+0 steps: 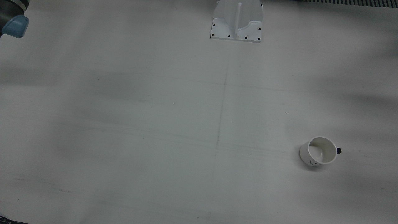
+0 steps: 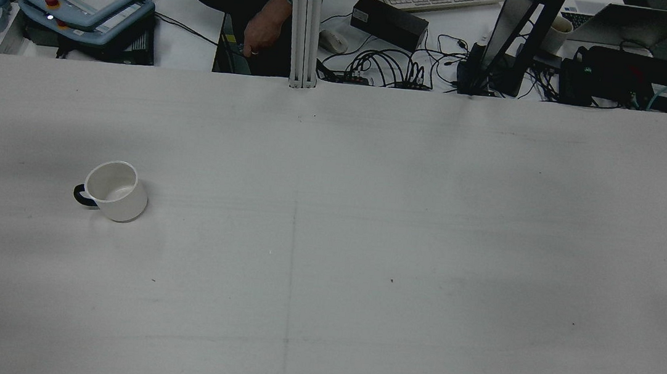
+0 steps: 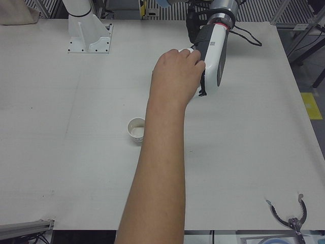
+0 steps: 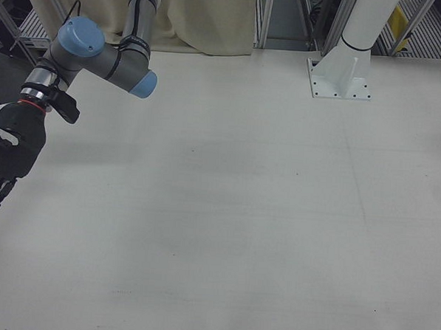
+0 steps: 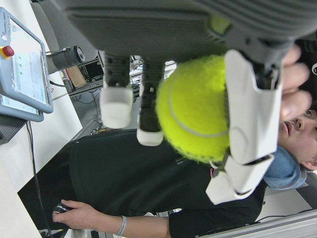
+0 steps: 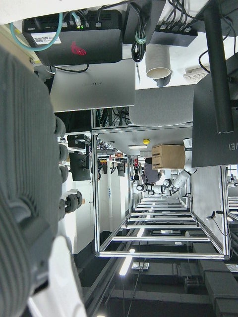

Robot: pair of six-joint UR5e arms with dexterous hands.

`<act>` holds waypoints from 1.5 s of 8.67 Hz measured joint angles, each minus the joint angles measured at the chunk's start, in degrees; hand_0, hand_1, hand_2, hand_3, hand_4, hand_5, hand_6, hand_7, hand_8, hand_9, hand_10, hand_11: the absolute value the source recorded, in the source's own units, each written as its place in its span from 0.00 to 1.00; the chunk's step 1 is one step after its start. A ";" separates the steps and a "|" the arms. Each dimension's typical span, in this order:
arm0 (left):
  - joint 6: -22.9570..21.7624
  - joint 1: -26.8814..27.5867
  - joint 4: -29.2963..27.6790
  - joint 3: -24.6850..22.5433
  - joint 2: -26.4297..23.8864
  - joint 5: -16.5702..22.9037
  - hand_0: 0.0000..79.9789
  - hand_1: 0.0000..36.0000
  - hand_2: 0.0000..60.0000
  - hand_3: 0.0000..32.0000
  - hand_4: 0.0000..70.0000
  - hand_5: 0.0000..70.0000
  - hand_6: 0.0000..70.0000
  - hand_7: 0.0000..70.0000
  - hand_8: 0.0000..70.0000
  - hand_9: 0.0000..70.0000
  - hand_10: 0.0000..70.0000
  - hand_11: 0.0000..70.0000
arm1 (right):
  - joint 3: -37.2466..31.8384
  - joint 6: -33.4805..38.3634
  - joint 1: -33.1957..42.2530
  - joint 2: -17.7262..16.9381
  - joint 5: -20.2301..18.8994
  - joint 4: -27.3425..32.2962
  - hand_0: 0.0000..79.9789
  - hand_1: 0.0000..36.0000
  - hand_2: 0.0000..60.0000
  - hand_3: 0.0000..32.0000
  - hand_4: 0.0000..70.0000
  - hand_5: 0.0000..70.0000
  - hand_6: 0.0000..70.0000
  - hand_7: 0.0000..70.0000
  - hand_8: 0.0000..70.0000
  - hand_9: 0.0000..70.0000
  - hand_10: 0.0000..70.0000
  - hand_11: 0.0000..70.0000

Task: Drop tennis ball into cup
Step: 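Carry the tennis ball in the left hand into view over the table, then move the left hand with the ball above the white mug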

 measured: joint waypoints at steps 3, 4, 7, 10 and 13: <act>-1.07 4.12 -1.65 2.00 -0.16 -0.16 0.86 1.00 1.00 0.00 1.00 0.24 0.36 1.00 0.77 1.00 0.34 0.53 | 0.05 0.00 0.00 0.00 0.00 0.00 0.00 0.00 0.00 0.00 0.00 0.00 0.00 0.00 0.00 0.00 0.00 0.00; -1.73 4.86 -2.29 2.64 -0.18 -0.23 0.88 1.00 1.00 0.00 1.00 0.24 0.36 1.00 0.76 1.00 0.34 0.53 | 0.02 -0.01 0.00 0.00 0.00 0.00 0.00 0.00 0.00 0.00 0.00 0.00 0.00 0.00 0.00 0.00 0.00 0.00; -2.19 8.94 -3.61 4.44 -0.73 -0.89 0.93 1.00 1.00 0.00 1.00 0.25 0.36 1.00 0.75 1.00 0.34 0.53 | -0.01 -0.02 0.00 0.00 0.00 0.00 0.00 0.00 0.00 0.00 0.00 0.00 0.00 0.00 0.00 0.00 0.00 0.00; -2.15 15.56 -5.35 7.02 -1.19 -4.40 0.93 1.00 1.00 0.00 1.00 0.25 0.36 1.00 0.75 1.00 0.34 0.53 | -0.01 0.00 0.00 0.00 0.00 0.00 0.00 0.00 0.00 0.00 0.00 0.00 0.00 0.00 0.00 0.00 0.00 0.00; -2.20 19.14 -6.06 9.58 -3.37 -5.51 0.95 1.00 1.00 0.00 0.98 0.25 0.36 1.00 0.74 1.00 0.34 0.53 | -0.01 -0.02 0.00 0.00 0.00 0.00 0.00 0.00 0.00 0.00 0.00 0.00 0.00 0.00 0.00 0.00 0.00 0.00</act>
